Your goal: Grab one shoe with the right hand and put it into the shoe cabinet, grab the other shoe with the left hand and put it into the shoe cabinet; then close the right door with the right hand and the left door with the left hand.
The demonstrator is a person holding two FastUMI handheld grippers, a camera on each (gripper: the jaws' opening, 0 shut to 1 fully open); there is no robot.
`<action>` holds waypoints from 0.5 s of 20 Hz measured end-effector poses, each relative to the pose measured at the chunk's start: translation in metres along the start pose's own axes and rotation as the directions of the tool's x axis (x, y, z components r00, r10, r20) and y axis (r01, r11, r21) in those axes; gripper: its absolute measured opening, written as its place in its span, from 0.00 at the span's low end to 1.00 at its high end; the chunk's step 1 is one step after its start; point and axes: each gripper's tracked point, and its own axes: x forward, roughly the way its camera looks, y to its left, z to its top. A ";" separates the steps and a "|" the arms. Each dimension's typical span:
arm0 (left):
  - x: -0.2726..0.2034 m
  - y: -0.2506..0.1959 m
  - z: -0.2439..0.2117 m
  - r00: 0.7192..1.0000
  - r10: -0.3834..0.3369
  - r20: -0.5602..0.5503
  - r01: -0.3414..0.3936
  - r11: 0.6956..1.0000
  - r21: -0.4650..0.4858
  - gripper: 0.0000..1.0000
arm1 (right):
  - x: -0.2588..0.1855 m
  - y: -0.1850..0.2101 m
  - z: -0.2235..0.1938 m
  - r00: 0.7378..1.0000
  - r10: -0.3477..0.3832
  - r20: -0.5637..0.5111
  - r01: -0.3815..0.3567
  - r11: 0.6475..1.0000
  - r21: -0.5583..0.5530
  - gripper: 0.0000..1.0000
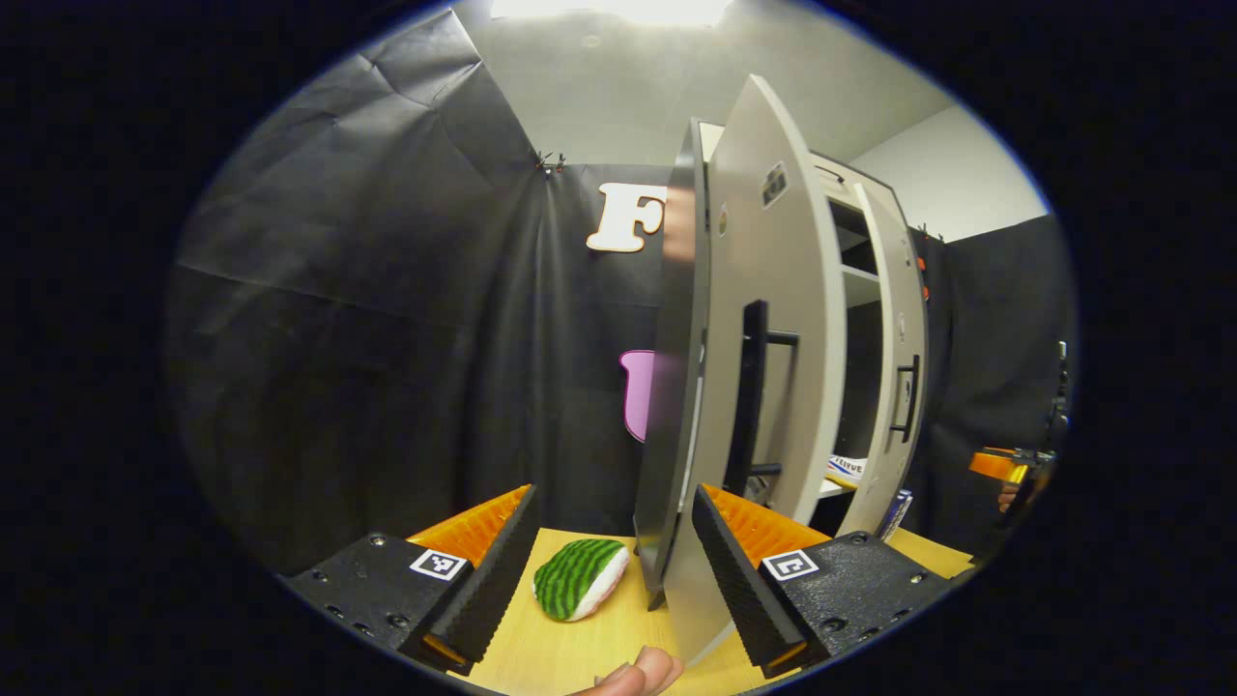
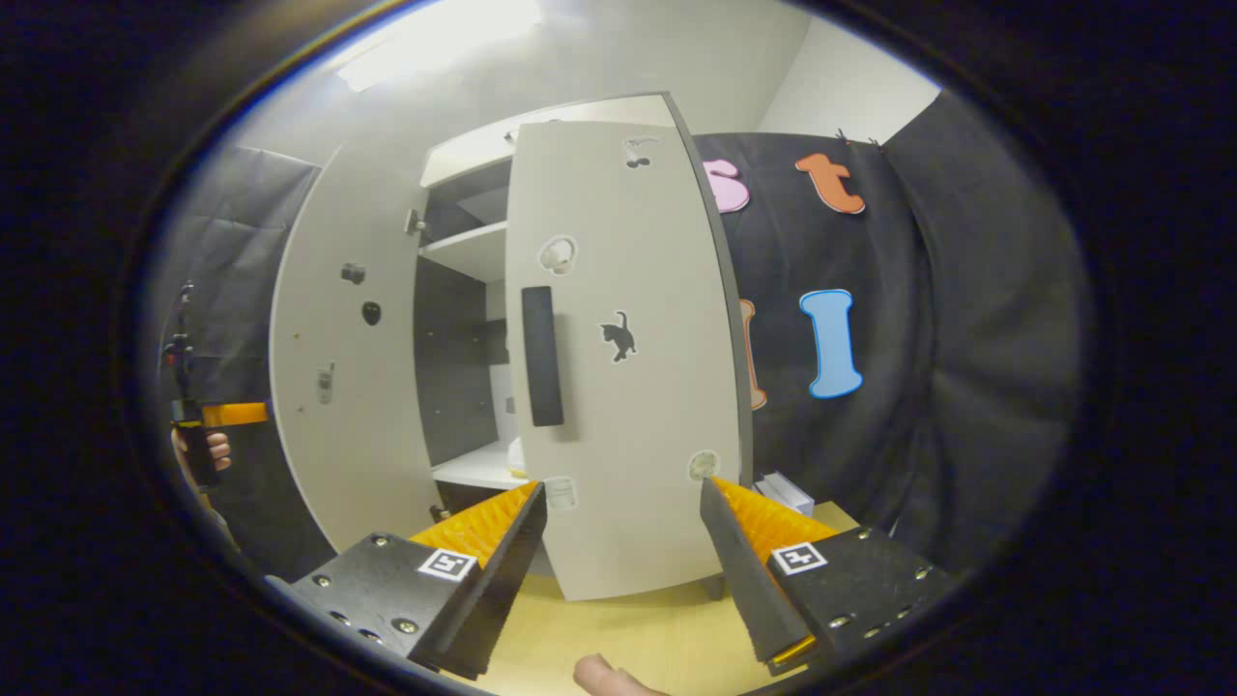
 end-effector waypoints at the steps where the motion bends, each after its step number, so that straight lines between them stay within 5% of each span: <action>1: 0.006 -0.001 0.003 1.000 -0.005 -0.011 0.005 1.000 0.000 0.99 | -0.015 0.004 -0.007 1.000 0.017 -0.008 -0.018 0.999 -0.027 0.92; 3: 0.024 -0.001 0.009 1.000 -0.001 -0.021 0.001 1.000 0.007 0.96 | -0.042 0.002 -0.012 1.000 0.009 -0.003 -0.009 0.996 -0.087 0.96; 6: 0.048 -0.007 0.012 0.999 0.005 -0.045 -0.004 1.000 0.014 0.92 | -0.066 -0.002 -0.024 0.999 -0.042 -0.018 0.041 0.998 -0.046 0.96; 8: 0.057 -0.017 0.007 0.998 -0.011 -0.068 0.013 1.000 0.027 0.99 | -0.081 -0.011 -0.029 0.997 -0.078 -0.012 0.078 0.996 -0.037 0.96; 10: 0.059 -0.016 0.014 0.999 0.005 -0.054 -0.003 0.999 0.039 0.93 | -0.097 -0.018 -0.040 0.994 -0.109 0.001 0.109 0.994 -0.026 0.93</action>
